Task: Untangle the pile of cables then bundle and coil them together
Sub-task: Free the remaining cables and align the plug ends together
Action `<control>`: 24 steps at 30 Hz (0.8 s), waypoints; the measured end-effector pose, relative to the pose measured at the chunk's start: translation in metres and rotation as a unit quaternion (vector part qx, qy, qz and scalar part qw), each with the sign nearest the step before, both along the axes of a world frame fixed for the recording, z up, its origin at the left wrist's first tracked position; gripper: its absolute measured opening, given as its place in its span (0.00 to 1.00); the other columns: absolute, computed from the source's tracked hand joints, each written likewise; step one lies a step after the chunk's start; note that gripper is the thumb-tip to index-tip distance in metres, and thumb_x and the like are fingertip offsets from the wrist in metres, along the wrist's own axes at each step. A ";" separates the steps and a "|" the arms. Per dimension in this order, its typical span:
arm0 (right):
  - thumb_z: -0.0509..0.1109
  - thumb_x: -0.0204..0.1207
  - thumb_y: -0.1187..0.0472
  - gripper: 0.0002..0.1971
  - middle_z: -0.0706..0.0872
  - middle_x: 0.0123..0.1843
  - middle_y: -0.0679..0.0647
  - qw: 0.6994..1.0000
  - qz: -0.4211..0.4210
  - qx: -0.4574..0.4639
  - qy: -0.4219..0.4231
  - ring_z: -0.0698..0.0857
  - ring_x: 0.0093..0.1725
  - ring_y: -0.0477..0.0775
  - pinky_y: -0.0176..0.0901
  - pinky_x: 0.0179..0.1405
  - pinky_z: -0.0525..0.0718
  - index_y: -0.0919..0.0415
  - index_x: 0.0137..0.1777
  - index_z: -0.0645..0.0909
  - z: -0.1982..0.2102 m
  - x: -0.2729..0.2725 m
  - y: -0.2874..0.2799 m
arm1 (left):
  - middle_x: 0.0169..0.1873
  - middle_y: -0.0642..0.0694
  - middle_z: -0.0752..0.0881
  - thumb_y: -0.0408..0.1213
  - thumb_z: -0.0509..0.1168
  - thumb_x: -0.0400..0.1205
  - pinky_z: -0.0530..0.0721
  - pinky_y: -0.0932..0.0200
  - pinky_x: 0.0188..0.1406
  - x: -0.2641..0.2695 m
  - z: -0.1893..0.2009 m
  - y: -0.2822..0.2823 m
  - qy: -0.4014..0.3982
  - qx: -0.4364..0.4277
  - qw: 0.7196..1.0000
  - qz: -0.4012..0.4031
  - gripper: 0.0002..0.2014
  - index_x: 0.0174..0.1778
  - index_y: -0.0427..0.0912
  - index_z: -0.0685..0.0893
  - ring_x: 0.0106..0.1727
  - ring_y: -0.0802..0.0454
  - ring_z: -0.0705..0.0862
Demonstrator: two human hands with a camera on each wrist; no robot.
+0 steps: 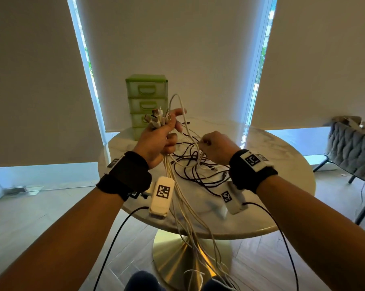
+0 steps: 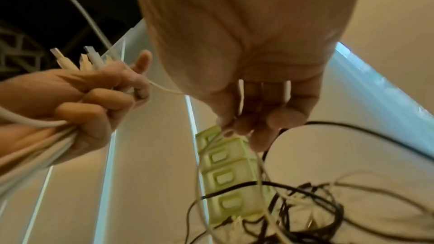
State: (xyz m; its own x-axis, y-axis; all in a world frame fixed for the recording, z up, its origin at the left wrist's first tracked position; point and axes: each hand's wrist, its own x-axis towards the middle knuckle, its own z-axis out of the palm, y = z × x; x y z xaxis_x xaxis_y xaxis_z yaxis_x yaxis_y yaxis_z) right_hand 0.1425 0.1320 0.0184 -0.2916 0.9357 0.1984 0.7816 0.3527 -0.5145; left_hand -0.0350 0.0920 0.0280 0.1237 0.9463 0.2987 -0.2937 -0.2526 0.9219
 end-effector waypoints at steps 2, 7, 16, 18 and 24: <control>0.61 0.84 0.59 0.10 0.84 0.41 0.54 0.997 0.029 0.003 0.066 0.82 0.43 0.55 0.51 0.49 0.83 0.56 0.46 0.84 0.006 0.007 0.001 | 0.33 0.51 0.77 0.37 0.57 0.88 0.60 0.69 0.15 -0.003 -0.006 0.006 0.009 -0.021 0.999 0.024 0.14 0.68 0.52 0.78 0.21 0.61 0.62; 0.62 0.84 0.66 0.11 0.83 0.31 0.42 0.964 0.185 0.022 0.191 0.80 0.30 0.37 0.27 0.32 0.78 0.57 0.49 0.87 0.033 0.009 -0.024 | 0.20 0.55 0.72 0.35 0.61 0.86 0.59 0.67 0.15 0.017 -0.028 0.009 0.155 -0.070 0.985 0.020 0.08 0.46 0.47 0.85 0.19 0.60 0.63; 0.69 0.80 0.49 0.26 0.80 0.54 0.49 0.998 0.033 -0.041 0.022 0.82 0.53 0.52 0.42 0.53 0.78 0.50 0.76 0.69 0.003 0.005 -0.018 | 0.26 0.50 0.76 0.39 0.63 0.85 0.63 0.65 0.16 0.033 -0.027 0.020 0.099 -0.061 0.989 0.093 0.08 0.52 0.43 0.87 0.20 0.57 0.66; 0.65 0.83 0.53 0.11 0.84 0.50 0.49 0.996 0.024 -0.077 -0.047 0.83 0.46 0.51 0.39 0.46 0.78 0.56 0.61 0.81 -0.012 0.013 -0.006 | 0.23 0.52 0.71 0.40 0.62 0.86 0.59 0.68 0.11 0.024 -0.020 0.018 0.048 -0.062 0.994 0.081 0.09 0.53 0.43 0.86 0.17 0.61 0.62; 0.63 0.80 0.67 0.12 0.78 0.31 0.57 0.974 -0.189 -0.119 0.032 0.76 0.25 0.51 0.28 0.08 0.69 0.75 0.59 0.81 -0.016 0.079 0.039 | 0.27 0.52 0.72 0.41 0.63 0.85 0.59 0.69 0.10 -0.021 0.004 0.020 -0.029 -0.053 0.979 0.192 0.09 0.42 0.46 0.85 0.16 0.64 0.62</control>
